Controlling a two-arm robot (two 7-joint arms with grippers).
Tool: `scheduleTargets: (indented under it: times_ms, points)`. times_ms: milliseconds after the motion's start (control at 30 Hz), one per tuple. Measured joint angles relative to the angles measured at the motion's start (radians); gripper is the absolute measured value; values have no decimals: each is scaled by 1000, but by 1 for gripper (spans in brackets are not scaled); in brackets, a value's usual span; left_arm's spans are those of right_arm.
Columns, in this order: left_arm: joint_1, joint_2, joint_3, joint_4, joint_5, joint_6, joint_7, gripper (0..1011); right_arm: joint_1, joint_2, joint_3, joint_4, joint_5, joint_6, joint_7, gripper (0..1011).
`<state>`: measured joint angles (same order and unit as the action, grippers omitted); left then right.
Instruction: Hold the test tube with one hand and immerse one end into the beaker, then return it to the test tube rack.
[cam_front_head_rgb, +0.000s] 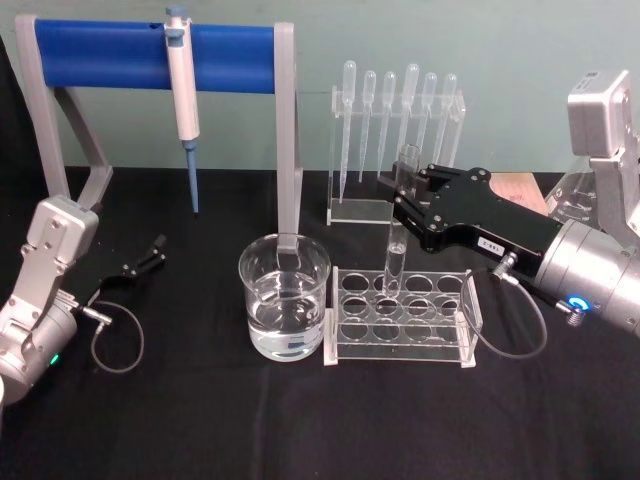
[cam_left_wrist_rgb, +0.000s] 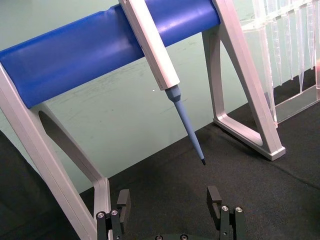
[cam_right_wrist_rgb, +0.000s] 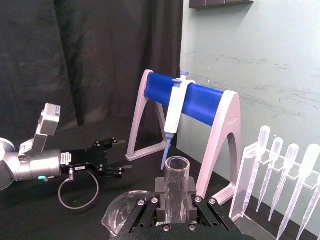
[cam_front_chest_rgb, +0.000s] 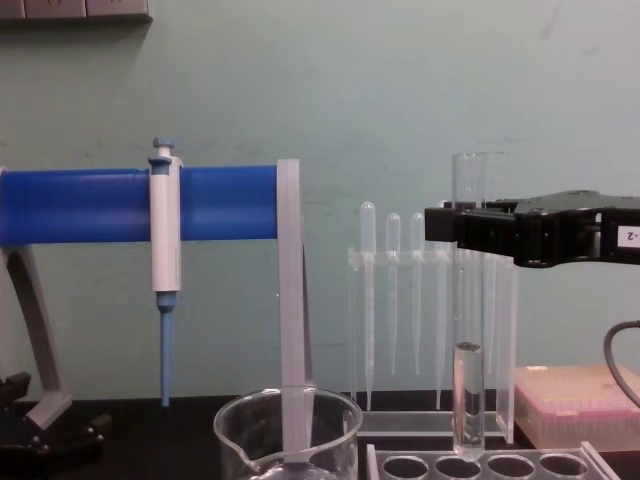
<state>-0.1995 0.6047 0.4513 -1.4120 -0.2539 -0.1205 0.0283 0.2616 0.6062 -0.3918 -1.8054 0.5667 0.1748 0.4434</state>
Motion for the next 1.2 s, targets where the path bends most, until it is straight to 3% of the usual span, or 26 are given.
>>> scheduleTargets:
  times_ms: [1200]
  points:
    - [0,0,0,0,0,0,0,1000,0,0,0,0,0,0,0,226]
